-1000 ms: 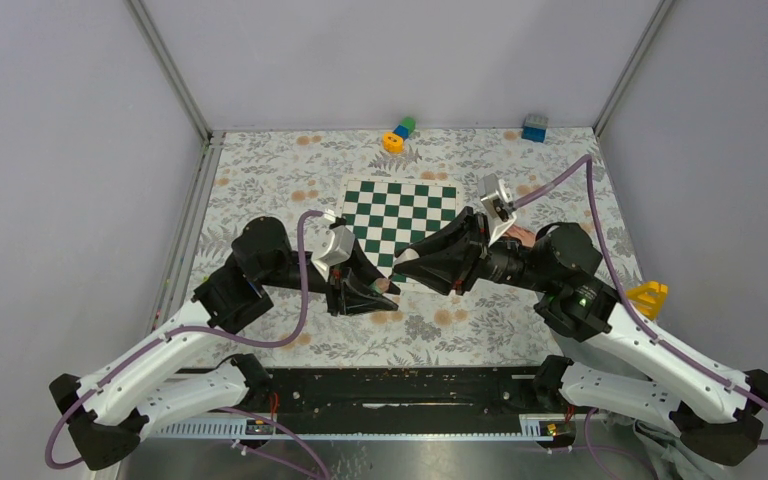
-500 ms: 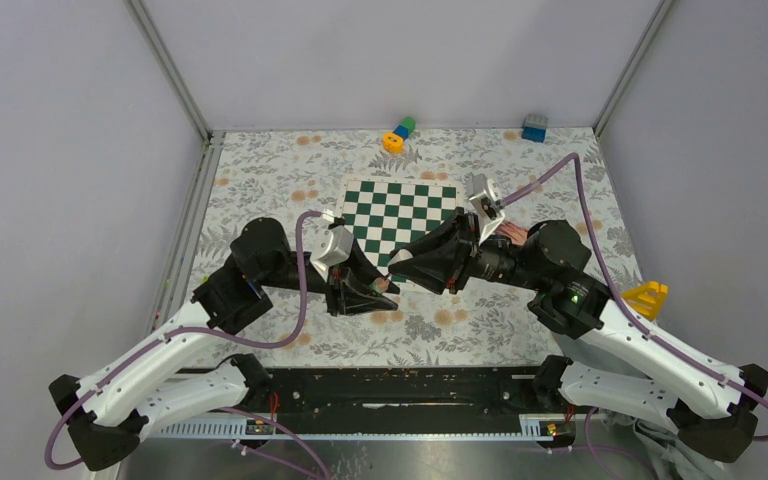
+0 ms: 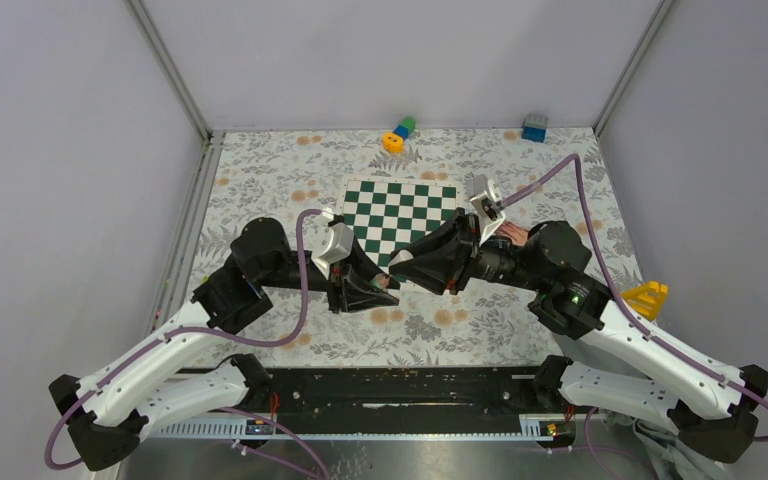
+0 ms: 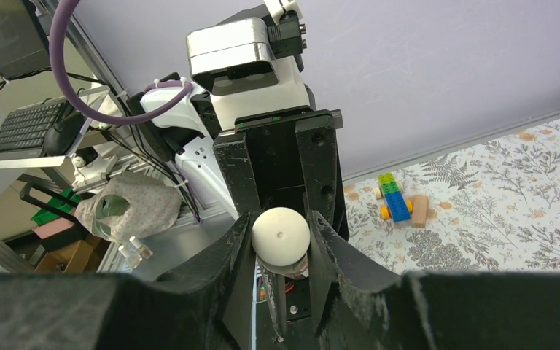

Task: Paint the nails
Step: Unscrew the nail polish bottle, then paint the nail polish on the nail.

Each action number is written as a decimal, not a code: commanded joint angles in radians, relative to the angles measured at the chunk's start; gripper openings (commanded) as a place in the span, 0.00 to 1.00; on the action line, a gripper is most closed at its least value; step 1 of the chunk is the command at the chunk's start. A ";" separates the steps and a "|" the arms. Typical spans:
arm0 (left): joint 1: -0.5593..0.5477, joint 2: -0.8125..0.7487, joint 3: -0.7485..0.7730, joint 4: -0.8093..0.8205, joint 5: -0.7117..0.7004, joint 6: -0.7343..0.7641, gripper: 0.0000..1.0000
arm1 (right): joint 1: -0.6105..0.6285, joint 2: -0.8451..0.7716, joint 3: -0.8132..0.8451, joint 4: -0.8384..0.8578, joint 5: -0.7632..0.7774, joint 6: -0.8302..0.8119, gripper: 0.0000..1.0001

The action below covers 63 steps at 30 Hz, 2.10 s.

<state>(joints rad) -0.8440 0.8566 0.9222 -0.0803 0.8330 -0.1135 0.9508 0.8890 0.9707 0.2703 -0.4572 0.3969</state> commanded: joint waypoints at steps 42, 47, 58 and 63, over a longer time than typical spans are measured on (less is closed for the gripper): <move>0.069 -0.070 0.004 0.000 -0.199 0.038 0.00 | -0.001 -0.134 0.109 -0.536 0.585 -0.174 0.00; 0.104 -0.065 0.045 -0.098 -0.381 0.055 0.00 | -0.048 -0.123 0.108 -0.649 0.743 -0.176 0.00; 0.275 -0.134 -0.044 -0.133 -0.545 0.001 0.00 | -0.340 -0.046 -0.027 -0.556 0.685 -0.129 0.00; 0.283 -0.121 -0.038 -0.166 -0.618 0.020 0.00 | -0.423 -0.001 -0.154 -0.389 0.678 -0.102 0.00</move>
<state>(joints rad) -0.5671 0.7330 0.8799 -0.2501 0.3065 -0.0986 0.5777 0.8646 0.8989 -0.2886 0.2214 0.2642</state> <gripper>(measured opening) 0.286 0.347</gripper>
